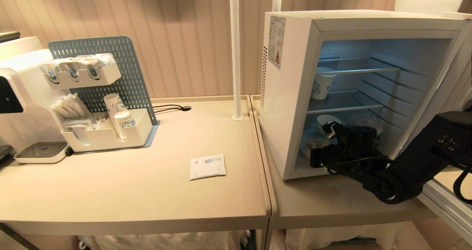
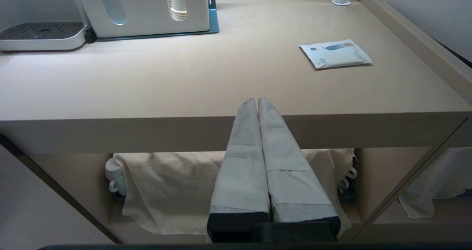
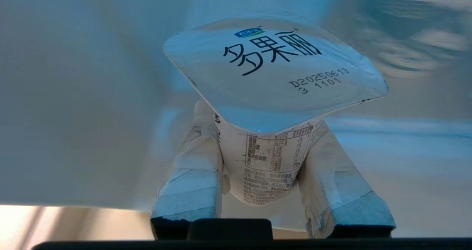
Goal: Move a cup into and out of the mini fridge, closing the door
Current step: Put the yoghurt in the freezer
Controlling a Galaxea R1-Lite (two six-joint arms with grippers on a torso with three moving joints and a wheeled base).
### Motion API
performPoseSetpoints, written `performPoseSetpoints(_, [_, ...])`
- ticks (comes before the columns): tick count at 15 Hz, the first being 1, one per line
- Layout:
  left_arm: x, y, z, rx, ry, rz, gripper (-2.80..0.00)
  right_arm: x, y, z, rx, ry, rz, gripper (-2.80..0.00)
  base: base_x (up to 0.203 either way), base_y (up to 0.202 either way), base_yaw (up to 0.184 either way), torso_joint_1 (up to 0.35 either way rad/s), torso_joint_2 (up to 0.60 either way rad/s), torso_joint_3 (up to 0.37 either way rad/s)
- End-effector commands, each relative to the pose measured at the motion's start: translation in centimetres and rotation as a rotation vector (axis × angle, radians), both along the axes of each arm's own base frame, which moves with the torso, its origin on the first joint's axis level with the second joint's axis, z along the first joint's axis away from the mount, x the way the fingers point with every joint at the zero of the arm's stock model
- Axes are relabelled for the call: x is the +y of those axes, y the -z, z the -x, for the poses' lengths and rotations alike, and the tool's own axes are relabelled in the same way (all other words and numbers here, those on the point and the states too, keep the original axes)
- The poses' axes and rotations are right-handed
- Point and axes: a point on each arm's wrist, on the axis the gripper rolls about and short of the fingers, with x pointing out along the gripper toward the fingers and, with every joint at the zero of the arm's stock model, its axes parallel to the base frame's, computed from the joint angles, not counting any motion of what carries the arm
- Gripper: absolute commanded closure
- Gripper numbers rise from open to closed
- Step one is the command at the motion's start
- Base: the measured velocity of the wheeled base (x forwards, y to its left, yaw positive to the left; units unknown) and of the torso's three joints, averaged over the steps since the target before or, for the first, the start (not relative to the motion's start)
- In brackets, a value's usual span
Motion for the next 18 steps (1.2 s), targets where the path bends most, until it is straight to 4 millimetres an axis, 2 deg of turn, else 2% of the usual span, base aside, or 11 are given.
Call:
performPoseSetpoints(1, [0.0, 0.0, 0.0, 0.003, -0.001, 0.000, 0.00, 0.8, 0.1, -0.2, -0.008, -0.018, -0.002, 0.00, 0.000, 0.000, 0.000, 0.000, 0.00, 0.000])
performPoseSetpoints(13, [0.0, 0.0, 0.0, 0.003, -0.001, 0.000, 0.00, 2.1, 0.8, -4.2, 0.007, -0.019, 0.005, 0.00, 0.000, 0.000, 0.000, 0.000, 0.00, 0.000])
performPoseSetpoints(18, [0.0, 0.0, 0.0, 0.003, -0.001, 0.000, 0.00, 1.8, 1.2, -4.3, 0.027, 0.016, 0.026, 0.00, 0.000, 0.000, 0.000, 0.000, 0.00, 0.000])
